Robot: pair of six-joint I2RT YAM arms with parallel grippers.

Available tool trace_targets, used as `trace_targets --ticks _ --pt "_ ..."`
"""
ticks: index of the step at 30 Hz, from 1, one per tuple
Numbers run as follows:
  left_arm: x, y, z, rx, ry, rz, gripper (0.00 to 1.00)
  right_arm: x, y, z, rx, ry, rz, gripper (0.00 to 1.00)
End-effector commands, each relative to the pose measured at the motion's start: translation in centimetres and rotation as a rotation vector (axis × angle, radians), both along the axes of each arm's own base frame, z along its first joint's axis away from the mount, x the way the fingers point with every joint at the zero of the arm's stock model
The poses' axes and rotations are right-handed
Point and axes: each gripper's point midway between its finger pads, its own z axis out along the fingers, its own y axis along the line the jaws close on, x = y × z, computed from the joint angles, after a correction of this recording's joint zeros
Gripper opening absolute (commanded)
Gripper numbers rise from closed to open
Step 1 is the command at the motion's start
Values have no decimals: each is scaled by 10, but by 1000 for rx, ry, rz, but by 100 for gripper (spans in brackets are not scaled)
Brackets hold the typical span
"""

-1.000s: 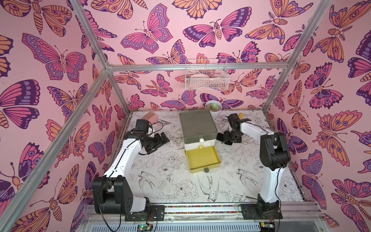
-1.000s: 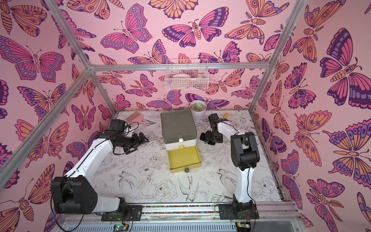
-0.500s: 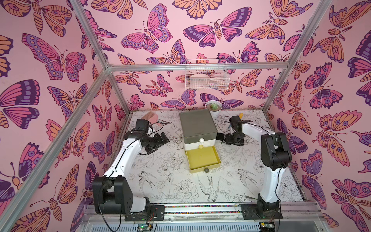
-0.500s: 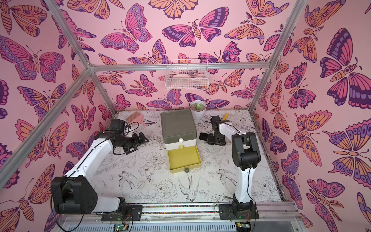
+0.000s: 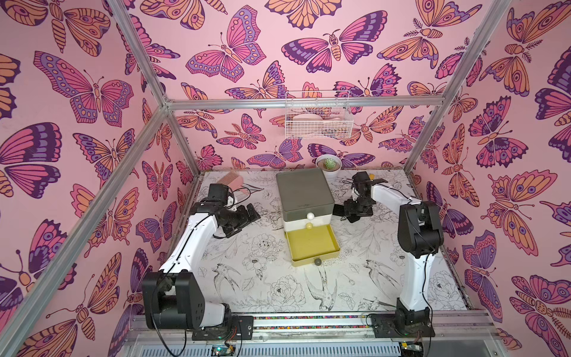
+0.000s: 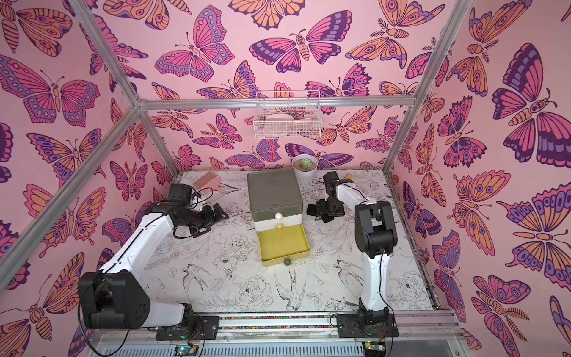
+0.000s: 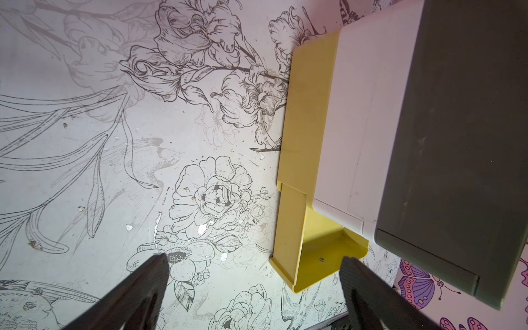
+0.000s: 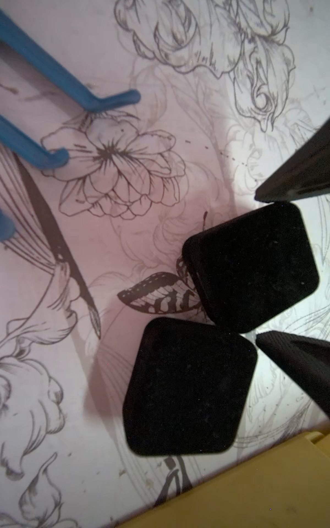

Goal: Place the brooch boxes into the drawer by color
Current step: Pick up the brooch box from the center of the board, then place the brooch box in the drawer.

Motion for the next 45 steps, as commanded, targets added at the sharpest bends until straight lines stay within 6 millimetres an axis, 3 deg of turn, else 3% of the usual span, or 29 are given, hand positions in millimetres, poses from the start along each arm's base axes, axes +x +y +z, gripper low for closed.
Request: trace_targets --ticks 1,9,14,17,21,26,34,40,45 --pt "-6 4 2 13 4 -2 100 -9 -2 -10 2 52 14 72" --pt "-7 4 0 12 9 -4 100 -15 -12 -15 -43 50 -8 60" --pt "-8 4 1 15 8 -3 100 -15 -14 -7 -44 15 -26 54" --pt "-9 4 1 16 10 -3 100 -16 -12 8 -20 -20 -37 53" --pt "-8 5 0 18 11 0 100 -23 -6 44 42 -98 -57 53" --pt "-3 4 3 11 7 2 100 -54 15 79 134 -176 -30 52" --pt "0 4 8 10 0 1 100 -122 56 131 232 -269 72 52" --pt "1 4 11 10 -6 5 100 -175 81 120 281 -219 143 52" --pt "0 4 8 10 4 4 100 -187 120 117 355 -212 191 52"
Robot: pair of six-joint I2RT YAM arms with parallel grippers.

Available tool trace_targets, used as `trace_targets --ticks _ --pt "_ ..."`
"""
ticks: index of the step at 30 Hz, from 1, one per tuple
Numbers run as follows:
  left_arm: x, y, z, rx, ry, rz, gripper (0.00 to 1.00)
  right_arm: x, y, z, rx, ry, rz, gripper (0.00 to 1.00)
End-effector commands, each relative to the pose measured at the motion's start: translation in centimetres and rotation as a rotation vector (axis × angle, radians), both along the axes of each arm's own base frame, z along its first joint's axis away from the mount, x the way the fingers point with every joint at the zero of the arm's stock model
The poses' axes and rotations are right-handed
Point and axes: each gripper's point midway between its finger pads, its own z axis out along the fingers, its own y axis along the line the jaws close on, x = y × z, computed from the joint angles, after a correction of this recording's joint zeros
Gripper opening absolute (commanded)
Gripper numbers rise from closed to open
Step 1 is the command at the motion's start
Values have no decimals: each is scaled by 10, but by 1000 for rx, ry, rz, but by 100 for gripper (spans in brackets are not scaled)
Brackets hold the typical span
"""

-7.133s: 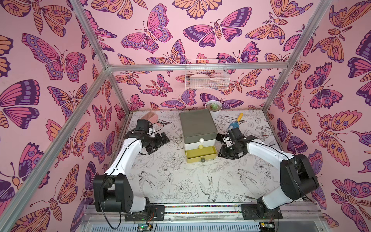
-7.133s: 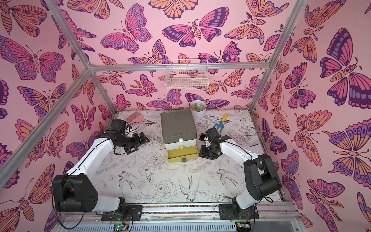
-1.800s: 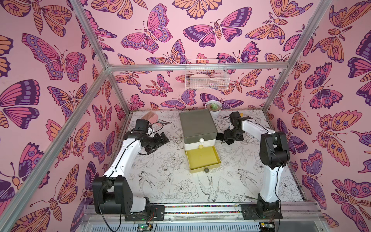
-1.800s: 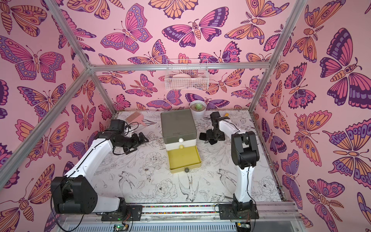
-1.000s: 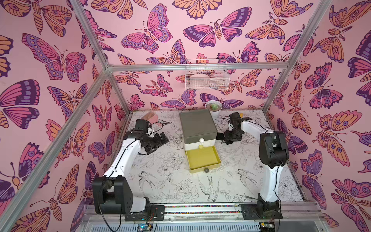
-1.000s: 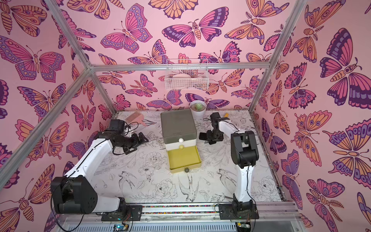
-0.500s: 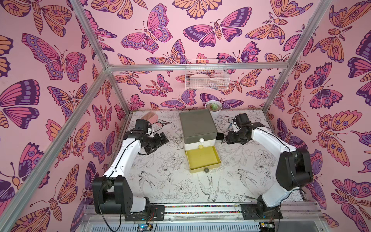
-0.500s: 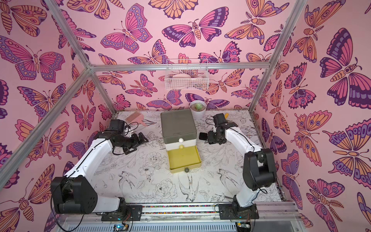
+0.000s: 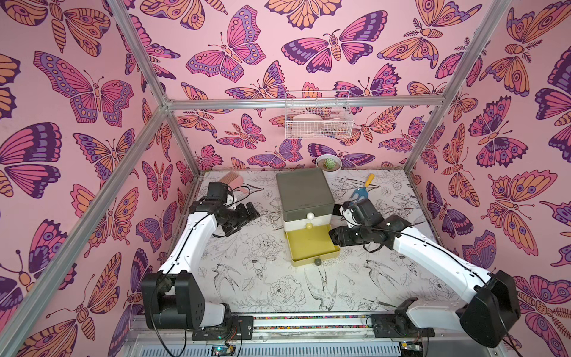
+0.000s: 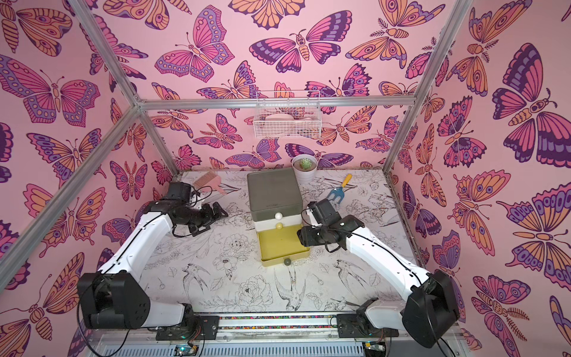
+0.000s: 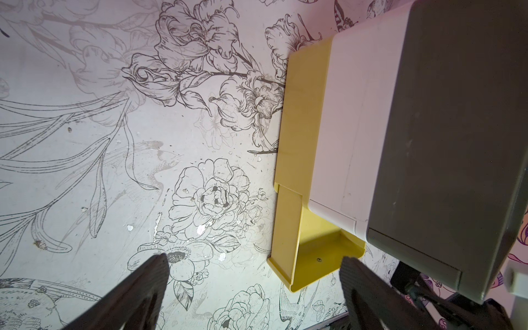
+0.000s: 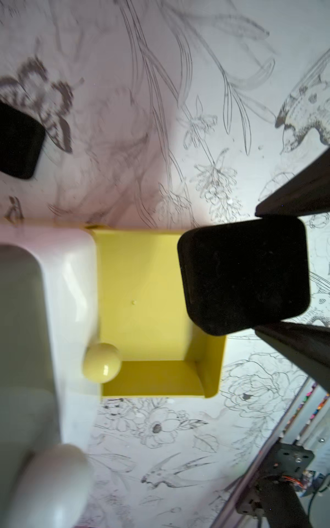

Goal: Place the brooch boxes into the drawer by color
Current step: Place the brooch box in the drawer.

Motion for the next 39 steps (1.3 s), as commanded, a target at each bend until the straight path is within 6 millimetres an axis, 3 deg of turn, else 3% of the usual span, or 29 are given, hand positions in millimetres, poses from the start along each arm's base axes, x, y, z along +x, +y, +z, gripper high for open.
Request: trace_targets --ticks 1,9,14,18,25,30,35,39 --pt "-2 3 1 6 12 1 100 5 31 7 75 -15 -1 52" --pt "-4 1 4 -3 5 -8 100 1 90 -1 85 -11 79 52" --pt "-10 2 -1 5 25 -27 100 5 104 0 74 -32 81 53" --pt "-11 1 -3 5 29 -37 100 5 109 -12 59 5 78 53" --pt "-12 3 -4 16 30 -31 100 5 118 -15 39 22 116 60" --pt "-13 4 -7 17 38 -21 100 4 120 -18 25 35 130 71" --pt "-15 5 -9 22 43 -17 100 6 116 -13 30 9 116 78" --pt "-14 5 -8 22 40 -18 100 16 104 8 36 -67 65 78"
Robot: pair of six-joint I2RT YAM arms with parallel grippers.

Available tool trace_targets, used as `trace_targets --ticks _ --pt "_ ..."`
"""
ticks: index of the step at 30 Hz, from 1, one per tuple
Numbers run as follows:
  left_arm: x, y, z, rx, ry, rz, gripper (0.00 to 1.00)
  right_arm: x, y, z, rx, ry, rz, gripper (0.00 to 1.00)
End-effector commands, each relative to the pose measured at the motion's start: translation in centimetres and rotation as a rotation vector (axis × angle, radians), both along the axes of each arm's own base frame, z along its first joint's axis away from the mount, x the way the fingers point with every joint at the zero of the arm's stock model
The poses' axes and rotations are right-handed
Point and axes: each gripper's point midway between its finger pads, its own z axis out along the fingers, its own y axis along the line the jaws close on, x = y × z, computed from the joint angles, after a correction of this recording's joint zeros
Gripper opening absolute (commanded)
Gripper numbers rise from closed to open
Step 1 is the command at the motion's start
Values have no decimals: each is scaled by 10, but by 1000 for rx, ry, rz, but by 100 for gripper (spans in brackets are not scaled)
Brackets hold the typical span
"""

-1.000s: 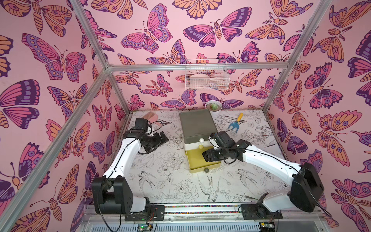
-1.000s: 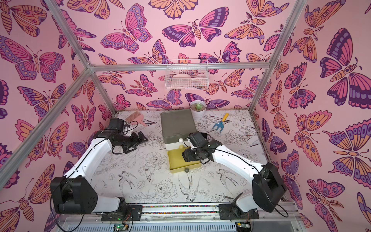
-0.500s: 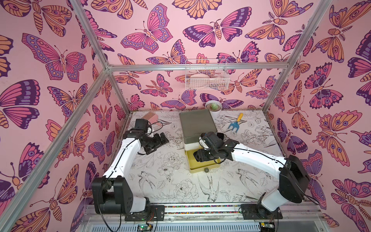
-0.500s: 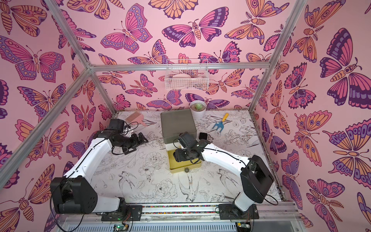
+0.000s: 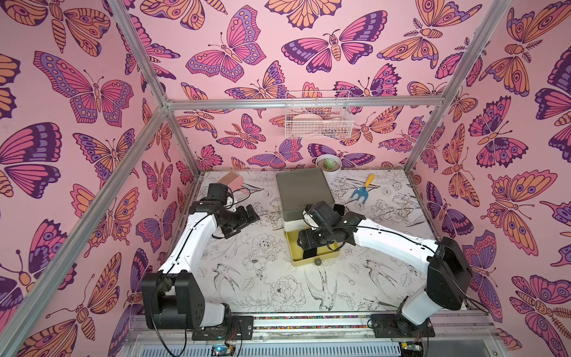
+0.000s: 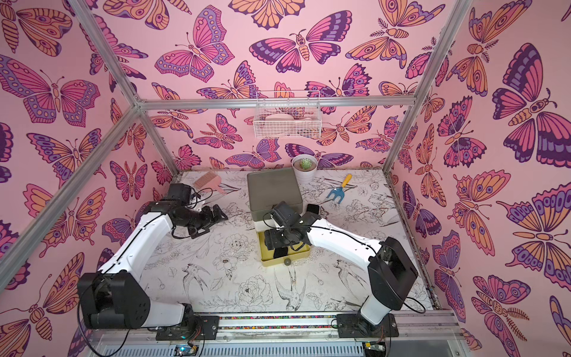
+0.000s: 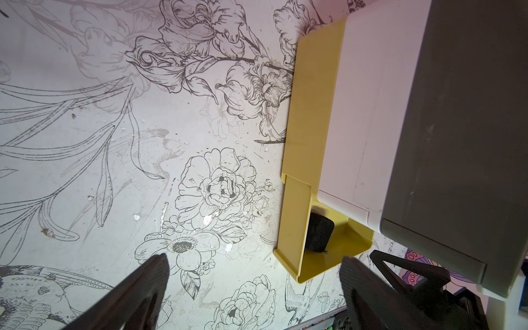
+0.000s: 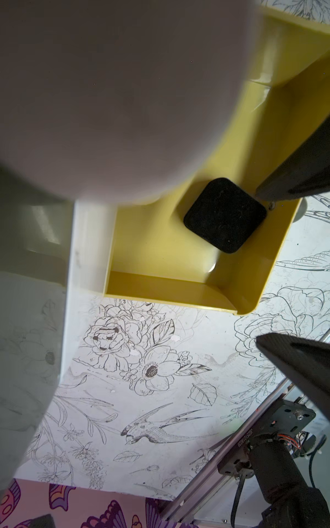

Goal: Place the brooch boxes into the drawer by color
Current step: Place the brooch box in the drawer, then pick up the brooch box from the center of the board.

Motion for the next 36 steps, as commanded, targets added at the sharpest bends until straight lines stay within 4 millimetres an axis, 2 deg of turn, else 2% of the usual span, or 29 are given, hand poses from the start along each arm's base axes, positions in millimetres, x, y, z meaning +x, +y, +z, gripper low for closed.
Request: trace_targets --ticks 1,4,8,11,15,18,23,27,31,36 --pt "-5 3 -1 10 9 0 100 23 -16 33 24 -126 -83 79" --pt "-3 3 0 9 7 0 100 37 -46 59 -3 -234 -160 79" --pt "0 2 1 7 6 0 100 58 -92 82 -13 -318 -279 80" --pt "2 3 3 11 -3 5 100 80 -138 79 -53 -291 -416 81" --pt "5 5 5 14 -9 18 100 109 -177 54 -89 -155 -518 84" --pt "9 3 4 2 -14 21 100 131 -180 30 -135 -51 -462 86" --pt "8 1 2 -8 -7 28 100 169 -173 -10 -210 1 -401 96" --pt "4 1 0 -11 -5 26 100 198 -165 -40 -211 35 -401 96" --pt "-1 1 1 -13 -8 26 100 219 -158 -63 -215 73 -406 97" --pt "-2 0 1 -13 -9 23 100 234 -153 -78 -223 98 -407 94"
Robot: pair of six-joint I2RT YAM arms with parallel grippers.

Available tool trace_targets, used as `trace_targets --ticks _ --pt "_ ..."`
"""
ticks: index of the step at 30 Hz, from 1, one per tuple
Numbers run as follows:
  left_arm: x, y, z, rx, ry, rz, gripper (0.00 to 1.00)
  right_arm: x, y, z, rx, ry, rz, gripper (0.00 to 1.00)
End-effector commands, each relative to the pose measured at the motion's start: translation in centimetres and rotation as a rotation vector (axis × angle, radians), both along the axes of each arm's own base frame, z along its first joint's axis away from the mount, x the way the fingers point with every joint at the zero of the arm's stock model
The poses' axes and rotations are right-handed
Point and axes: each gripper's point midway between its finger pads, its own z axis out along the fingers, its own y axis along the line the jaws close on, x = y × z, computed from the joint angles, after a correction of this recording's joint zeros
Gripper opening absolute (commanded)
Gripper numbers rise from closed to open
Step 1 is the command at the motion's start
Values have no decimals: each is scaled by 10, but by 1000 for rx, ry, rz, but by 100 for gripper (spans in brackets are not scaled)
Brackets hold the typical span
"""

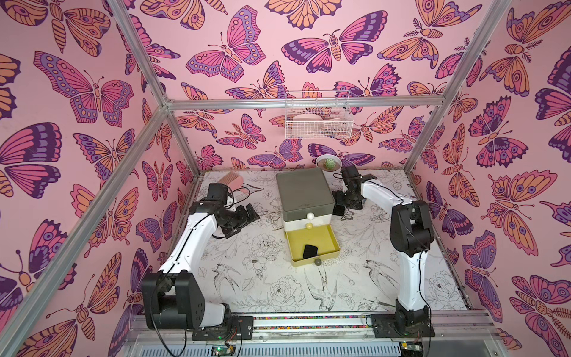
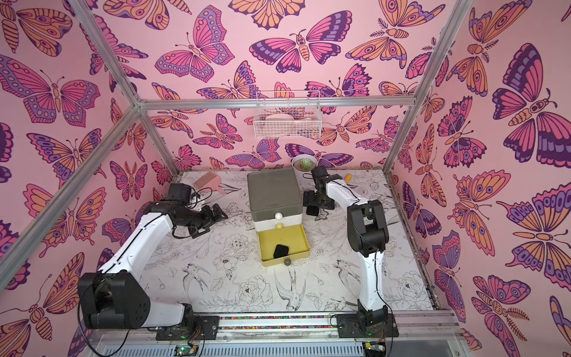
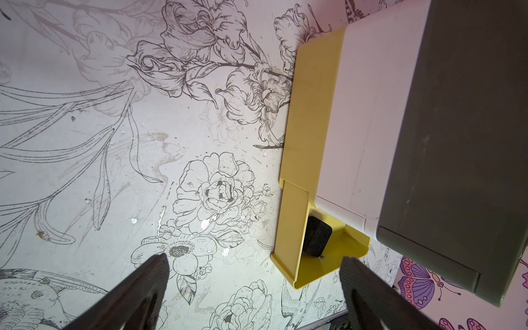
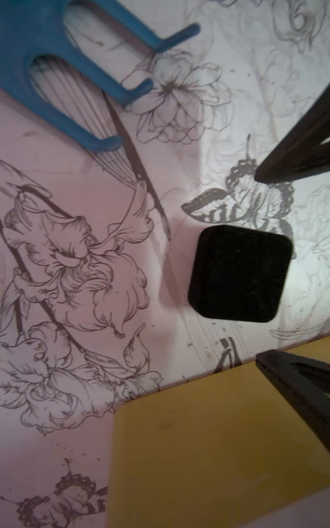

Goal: Place the brooch boxes into the drawer by color
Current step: Pick up the brooch box from the center of the board.

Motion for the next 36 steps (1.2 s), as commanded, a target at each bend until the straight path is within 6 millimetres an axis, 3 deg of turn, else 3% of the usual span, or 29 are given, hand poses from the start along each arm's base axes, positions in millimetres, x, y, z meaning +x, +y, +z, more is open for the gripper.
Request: trace_targets --ticks 1,13,29,32,36 --pt "-5 0 2 -5 -4 -1 100 4 0 -3 -5 30 8 93" --pt "-4 0 2 -3 -7 -3 100 -11 -5 -19 -39 106 14 83" --pt "-4 1 1 7 -5 -10 100 -7 0 -28 -42 119 9 80" --pt "-5 2 2 9 -8 -8 100 -10 -3 -34 -55 136 2 71" --pt "-5 2 2 10 -11 -7 100 -16 -6 -31 -53 123 -6 48"
